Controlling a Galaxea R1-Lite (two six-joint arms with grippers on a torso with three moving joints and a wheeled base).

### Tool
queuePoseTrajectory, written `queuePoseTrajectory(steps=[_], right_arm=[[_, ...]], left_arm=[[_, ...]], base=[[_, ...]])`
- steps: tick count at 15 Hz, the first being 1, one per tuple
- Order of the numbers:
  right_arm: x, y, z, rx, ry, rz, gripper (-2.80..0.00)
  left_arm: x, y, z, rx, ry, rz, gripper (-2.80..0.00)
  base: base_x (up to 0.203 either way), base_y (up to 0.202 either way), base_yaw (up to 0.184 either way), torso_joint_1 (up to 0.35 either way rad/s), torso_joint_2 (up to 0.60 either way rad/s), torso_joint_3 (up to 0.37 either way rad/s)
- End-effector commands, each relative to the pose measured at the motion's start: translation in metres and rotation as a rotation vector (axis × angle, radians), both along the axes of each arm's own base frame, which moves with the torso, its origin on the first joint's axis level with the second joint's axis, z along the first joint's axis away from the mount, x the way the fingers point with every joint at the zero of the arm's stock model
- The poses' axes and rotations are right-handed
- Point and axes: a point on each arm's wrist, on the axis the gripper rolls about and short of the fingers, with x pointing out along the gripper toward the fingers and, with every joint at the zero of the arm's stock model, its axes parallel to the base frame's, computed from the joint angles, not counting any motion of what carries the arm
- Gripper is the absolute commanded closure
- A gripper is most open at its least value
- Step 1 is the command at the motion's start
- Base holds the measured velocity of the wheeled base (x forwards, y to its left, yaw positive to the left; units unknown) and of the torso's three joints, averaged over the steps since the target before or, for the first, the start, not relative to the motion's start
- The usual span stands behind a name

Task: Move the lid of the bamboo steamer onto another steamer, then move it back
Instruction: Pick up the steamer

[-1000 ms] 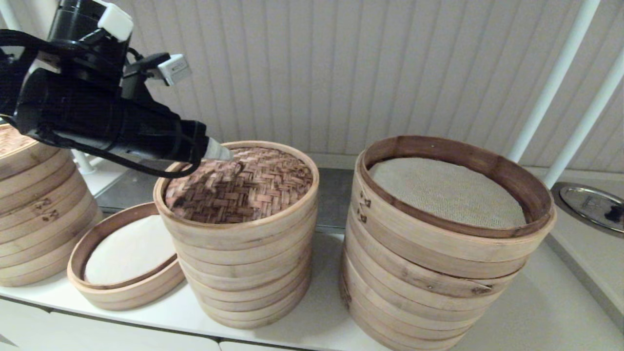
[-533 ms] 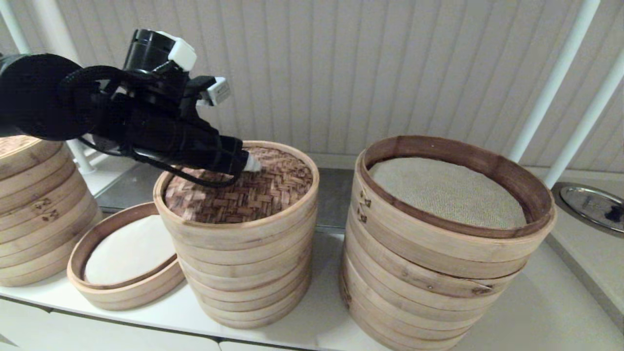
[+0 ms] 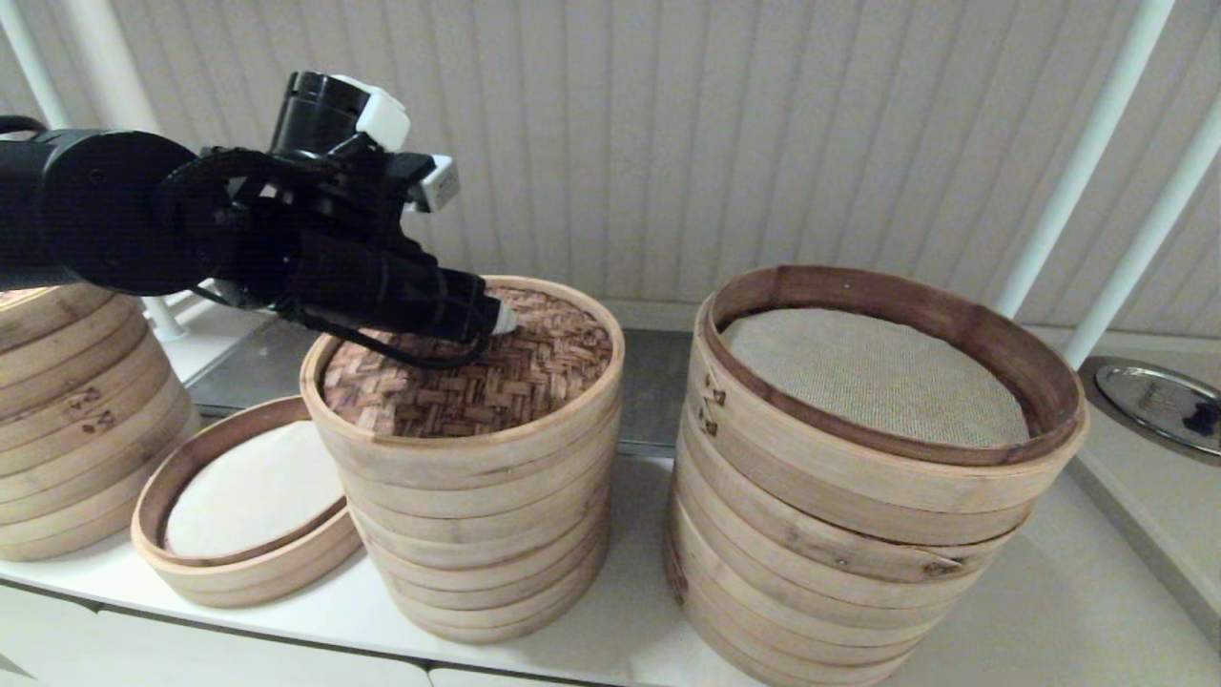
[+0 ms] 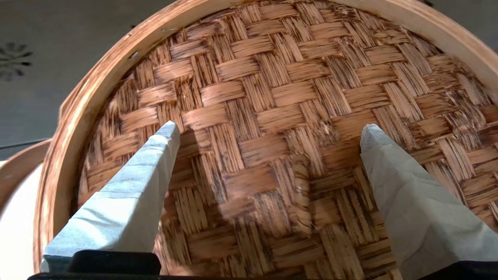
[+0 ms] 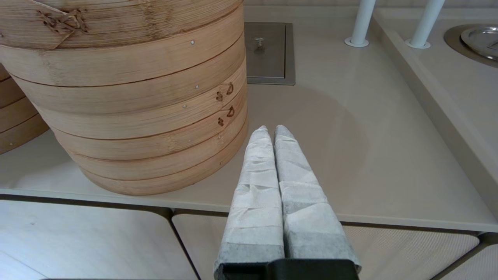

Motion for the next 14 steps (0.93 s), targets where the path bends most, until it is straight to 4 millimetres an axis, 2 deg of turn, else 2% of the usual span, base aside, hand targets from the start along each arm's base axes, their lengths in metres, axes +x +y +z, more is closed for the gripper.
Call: queuePoseTrajectory(steps=[1, 5, 14], right_arm=[[0.0002, 0.0000, -0.0008, 0.001, 0.002, 0.000, 0.00], [0.0002, 0.0000, -0.0009, 0.001, 0.003, 0.000, 0.00], [0.0002, 0.0000, -0.0008, 0.001, 0.002, 0.000, 0.00]], left_arm=[[-0.0052, -0.0028, 0.0015, 0.005, -0.003, -0.004, -2.80], [-0.0114, -0.0003, 0.0058, 0.000, -0.012, -0.007, -2.80], [-0.0104, 0.0012, 0.0062, -0.004, -0.005, -0.010, -2.80]], base=[[0.000, 0.000, 0.000, 0.000, 0.00, 0.000], [0.000, 0.000, 0.000, 0.000, 0.00, 0.000], [0.000, 0.000, 0.000, 0.000, 0.00, 0.000]])
